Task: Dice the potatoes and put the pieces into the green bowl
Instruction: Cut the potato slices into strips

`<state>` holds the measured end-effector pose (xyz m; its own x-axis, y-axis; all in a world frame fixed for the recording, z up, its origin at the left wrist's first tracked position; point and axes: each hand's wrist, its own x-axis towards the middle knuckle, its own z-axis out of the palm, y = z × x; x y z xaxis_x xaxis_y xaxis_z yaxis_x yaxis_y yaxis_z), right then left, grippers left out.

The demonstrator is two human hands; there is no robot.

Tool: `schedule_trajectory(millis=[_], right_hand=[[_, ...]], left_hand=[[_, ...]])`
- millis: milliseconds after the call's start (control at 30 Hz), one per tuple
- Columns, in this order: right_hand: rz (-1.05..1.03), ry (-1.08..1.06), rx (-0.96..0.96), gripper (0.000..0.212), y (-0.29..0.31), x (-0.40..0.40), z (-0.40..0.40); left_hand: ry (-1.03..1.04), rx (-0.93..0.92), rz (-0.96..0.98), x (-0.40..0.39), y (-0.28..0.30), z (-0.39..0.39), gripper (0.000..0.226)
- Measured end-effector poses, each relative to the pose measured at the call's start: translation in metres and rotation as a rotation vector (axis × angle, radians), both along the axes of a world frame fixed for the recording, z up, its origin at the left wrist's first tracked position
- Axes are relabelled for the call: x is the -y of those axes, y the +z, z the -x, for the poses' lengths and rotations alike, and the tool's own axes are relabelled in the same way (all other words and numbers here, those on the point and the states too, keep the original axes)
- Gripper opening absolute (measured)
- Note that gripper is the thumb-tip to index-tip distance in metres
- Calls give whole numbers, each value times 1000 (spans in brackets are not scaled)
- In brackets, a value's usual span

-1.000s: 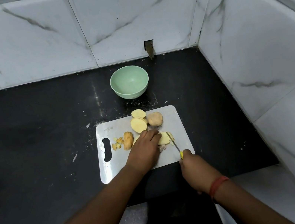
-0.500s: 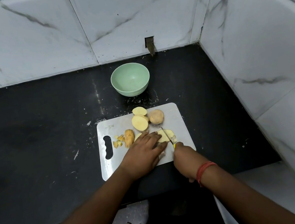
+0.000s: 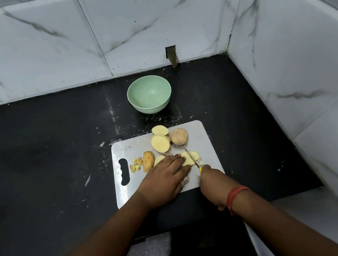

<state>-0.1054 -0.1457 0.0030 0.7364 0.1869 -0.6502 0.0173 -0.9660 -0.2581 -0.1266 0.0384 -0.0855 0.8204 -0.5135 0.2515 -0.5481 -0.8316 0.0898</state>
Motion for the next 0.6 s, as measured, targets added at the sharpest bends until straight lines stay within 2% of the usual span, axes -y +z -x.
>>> schedule_trajectory(millis=[233,433,600], right_hand=[[0,-6,-2,33,0,-3,0],[14,-5,-67,48,4,-11,-3],[-82,12,26,37,8,-7,3]], left_hand=[[11,-16,-13,0,-6,3,41],[35,16,-32,5,-8,6,44],[59,36,-21,10,-7,8,43]])
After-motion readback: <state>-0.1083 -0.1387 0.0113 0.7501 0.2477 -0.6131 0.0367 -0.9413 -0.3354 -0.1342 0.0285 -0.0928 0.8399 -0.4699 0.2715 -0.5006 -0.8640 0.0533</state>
